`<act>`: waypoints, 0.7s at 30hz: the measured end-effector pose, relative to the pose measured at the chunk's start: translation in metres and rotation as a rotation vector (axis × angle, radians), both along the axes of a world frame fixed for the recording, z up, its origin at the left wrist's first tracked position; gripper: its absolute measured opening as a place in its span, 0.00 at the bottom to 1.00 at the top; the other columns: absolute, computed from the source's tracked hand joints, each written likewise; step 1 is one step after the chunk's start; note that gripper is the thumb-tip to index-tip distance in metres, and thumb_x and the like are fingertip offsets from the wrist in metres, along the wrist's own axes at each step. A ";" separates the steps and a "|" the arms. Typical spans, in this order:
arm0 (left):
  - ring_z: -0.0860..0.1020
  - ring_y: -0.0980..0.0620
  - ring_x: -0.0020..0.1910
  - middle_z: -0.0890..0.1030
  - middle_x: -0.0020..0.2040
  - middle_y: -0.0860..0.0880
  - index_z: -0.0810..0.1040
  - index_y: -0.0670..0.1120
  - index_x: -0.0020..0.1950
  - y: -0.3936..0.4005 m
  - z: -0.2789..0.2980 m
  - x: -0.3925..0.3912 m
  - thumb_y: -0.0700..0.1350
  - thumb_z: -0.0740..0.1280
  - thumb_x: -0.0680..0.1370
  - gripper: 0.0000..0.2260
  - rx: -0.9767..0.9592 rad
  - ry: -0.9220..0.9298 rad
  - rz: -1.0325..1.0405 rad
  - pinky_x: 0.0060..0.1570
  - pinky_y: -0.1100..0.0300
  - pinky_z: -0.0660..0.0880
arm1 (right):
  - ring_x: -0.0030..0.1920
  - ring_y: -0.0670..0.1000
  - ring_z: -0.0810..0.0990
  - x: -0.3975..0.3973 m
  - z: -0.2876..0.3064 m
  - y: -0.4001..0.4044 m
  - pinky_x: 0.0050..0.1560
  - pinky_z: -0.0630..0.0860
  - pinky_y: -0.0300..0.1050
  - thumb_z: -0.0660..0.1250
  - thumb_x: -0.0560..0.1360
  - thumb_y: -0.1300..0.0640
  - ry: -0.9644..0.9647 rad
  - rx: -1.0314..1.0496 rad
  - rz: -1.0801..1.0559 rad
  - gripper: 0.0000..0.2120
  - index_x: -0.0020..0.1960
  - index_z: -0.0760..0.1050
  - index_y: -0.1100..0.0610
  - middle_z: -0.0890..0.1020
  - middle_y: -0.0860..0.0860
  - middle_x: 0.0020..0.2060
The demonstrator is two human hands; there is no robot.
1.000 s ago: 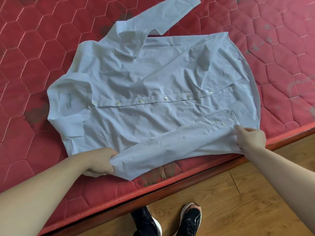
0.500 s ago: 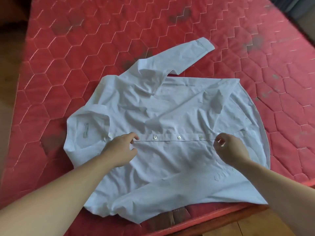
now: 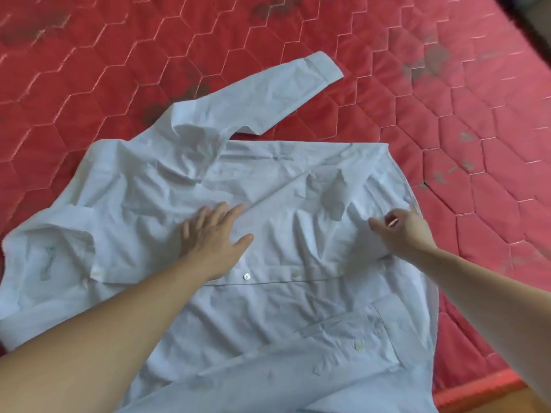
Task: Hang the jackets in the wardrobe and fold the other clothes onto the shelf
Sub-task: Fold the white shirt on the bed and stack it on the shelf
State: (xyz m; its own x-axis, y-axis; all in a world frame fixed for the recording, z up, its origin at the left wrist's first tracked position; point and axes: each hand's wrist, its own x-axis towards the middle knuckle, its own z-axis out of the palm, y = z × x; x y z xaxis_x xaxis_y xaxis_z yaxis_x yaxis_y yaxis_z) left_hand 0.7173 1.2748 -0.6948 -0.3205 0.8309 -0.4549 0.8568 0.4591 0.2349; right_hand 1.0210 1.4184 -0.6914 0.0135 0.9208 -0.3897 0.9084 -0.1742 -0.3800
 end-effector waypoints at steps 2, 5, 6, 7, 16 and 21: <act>0.46 0.48 0.78 0.50 0.80 0.55 0.50 0.63 0.77 0.013 -0.003 0.019 0.66 0.54 0.78 0.29 -0.018 0.011 0.014 0.74 0.43 0.46 | 0.28 0.51 0.69 0.014 0.002 -0.001 0.30 0.63 0.45 0.69 0.73 0.52 0.104 0.057 0.102 0.19 0.29 0.66 0.57 0.70 0.50 0.25; 0.41 0.48 0.78 0.44 0.80 0.54 0.46 0.64 0.77 0.032 0.000 0.046 0.67 0.52 0.78 0.30 -0.034 0.050 -0.039 0.74 0.42 0.42 | 0.26 0.48 0.61 0.041 0.011 -0.006 0.29 0.61 0.43 0.68 0.74 0.57 0.176 0.224 0.134 0.21 0.28 0.61 0.58 0.63 0.49 0.23; 0.39 0.48 0.78 0.42 0.80 0.54 0.45 0.63 0.78 0.040 0.003 0.056 0.67 0.51 0.78 0.30 -0.023 0.048 -0.070 0.74 0.42 0.41 | 0.25 0.48 0.59 0.050 0.015 -0.008 0.28 0.60 0.41 0.68 0.73 0.57 0.194 0.238 0.131 0.21 0.28 0.60 0.58 0.61 0.49 0.23; 0.38 0.48 0.78 0.41 0.80 0.55 0.44 0.63 0.78 0.048 0.006 0.068 0.67 0.51 0.78 0.30 -0.003 0.041 -0.109 0.74 0.41 0.40 | 0.26 0.48 0.58 0.060 0.017 -0.009 0.27 0.58 0.41 0.67 0.71 0.57 0.202 0.220 0.143 0.20 0.27 0.60 0.58 0.60 0.49 0.23; 0.42 0.49 0.79 0.46 0.80 0.54 0.50 0.64 0.77 0.090 0.009 0.175 0.63 0.55 0.79 0.28 0.030 -0.125 -0.492 0.75 0.43 0.40 | 0.34 0.50 0.78 0.066 0.008 0.026 0.34 0.68 0.44 0.69 0.72 0.40 0.132 0.008 0.027 0.18 0.45 0.74 0.56 0.80 0.49 0.33; 0.42 0.50 0.79 0.46 0.80 0.55 0.49 0.64 0.78 0.095 -0.002 0.155 0.63 0.53 0.80 0.27 0.087 -0.084 -0.445 0.75 0.44 0.40 | 0.43 0.54 0.75 0.023 -0.002 0.066 0.43 0.71 0.47 0.65 0.71 0.33 0.058 0.025 -0.004 0.26 0.52 0.71 0.55 0.75 0.50 0.40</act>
State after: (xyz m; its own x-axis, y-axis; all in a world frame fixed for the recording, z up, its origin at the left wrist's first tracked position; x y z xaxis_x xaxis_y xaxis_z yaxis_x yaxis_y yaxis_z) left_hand 0.8723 1.3703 -0.6973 0.1114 0.9154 -0.3869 0.9424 0.0263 0.3334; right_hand 1.0436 1.4847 -0.6935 -0.0047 0.9303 -0.3668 0.8840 -0.1676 -0.4365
